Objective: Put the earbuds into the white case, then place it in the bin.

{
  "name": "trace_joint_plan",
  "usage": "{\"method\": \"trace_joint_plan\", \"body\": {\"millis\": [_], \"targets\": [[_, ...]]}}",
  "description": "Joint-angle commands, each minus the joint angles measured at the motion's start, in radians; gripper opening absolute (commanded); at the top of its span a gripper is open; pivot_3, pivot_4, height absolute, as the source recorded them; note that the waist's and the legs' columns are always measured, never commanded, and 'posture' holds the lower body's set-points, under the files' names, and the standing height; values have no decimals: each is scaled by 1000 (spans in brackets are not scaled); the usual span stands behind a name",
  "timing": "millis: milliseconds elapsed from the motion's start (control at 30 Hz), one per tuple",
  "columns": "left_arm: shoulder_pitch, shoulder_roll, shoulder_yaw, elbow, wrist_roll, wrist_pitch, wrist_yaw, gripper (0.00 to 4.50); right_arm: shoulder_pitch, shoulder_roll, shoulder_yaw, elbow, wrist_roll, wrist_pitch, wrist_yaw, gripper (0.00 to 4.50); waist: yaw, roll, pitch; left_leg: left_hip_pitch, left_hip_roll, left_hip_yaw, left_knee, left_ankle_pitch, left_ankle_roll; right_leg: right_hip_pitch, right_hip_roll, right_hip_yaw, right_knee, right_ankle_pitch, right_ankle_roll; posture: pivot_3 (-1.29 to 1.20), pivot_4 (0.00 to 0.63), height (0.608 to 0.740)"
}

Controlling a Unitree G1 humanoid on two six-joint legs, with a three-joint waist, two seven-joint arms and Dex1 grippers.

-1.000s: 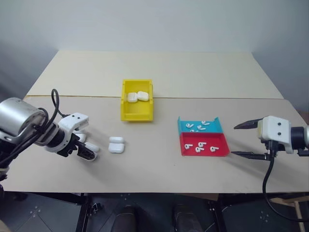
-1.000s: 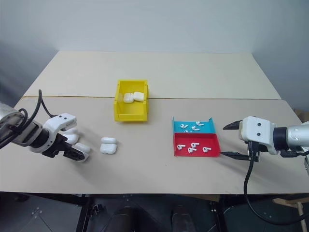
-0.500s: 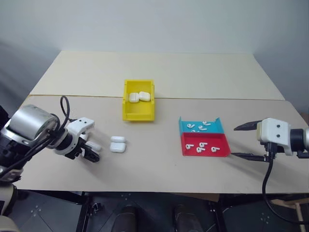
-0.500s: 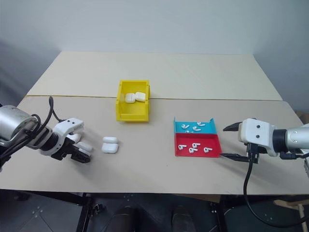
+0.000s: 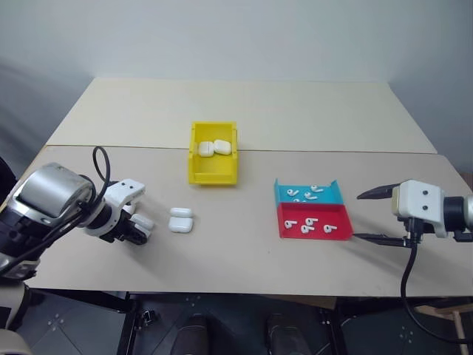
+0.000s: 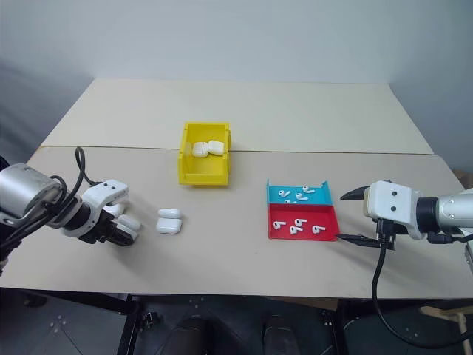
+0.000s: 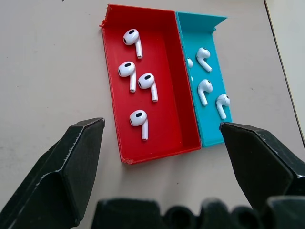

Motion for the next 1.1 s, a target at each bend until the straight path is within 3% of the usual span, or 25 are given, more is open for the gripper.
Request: {"method": "trace_joint_plan", "body": {"millis": [33,300,433,533,600,700,900,1100], "targets": [[21,-3,8,-31,-8,3,1,2699,-27,-23,-33,-23,4,7,-8,4500,0,0,0,0,0,0,0,0,0,0,0,0,0,0,0,0,150,740],[34,75,119,-199,-44,3,-6,2699,-44,-32,-48,-21,5,12,-4,4500,-1,-2,1,-2,0,0,0,0,0,-2,0,0,0,0,0,0,150,740],[82,86,316,-315,-106,2,7,2699,-69,-48,-59,-18,20,31,5,4500,-2,-3,2,-2,0,0,0,0,0,-2,0,0,0,0,0,0,150,740],[222,52,534,-457,-144,-78,-31,2699,-107,-60,-51,-20,36,54,17,4500,-8,-2,1,-2,0,0,0,0,0,-2,0,0,0,0,0,0,150,740],[393,-95,712,-550,-123,-257,-4,2699,-157,-83,-13,-19,45,86,43,4500,-9,0,0,-1,0,1,-1,0,0,-2,-1,1,-1,0,0,0,150,740],[594,-271,817,-645,-53,-524,13,2699,-220,-97,41,-1,34,89,84,4500,-8,0,0,0,1,1,0,0,0,-1,0,0,0,0,0,0,150,740],[818,-611,765,-628,54,-1101,-87,2699,-366,-99,193,12,-7,90,185,4500,1,1,-1,1,1,2,0,0,0,1,-1,1,-2,1,-1,0,150,740],[911,-721,660,-520,93,-1467,-298,2699,-497,-96,345,-1,-76,202,255,4500,-1,2,-2,1,0,3,1,0,0,1,-2,1,-3,2,0,0,150,740]]}}
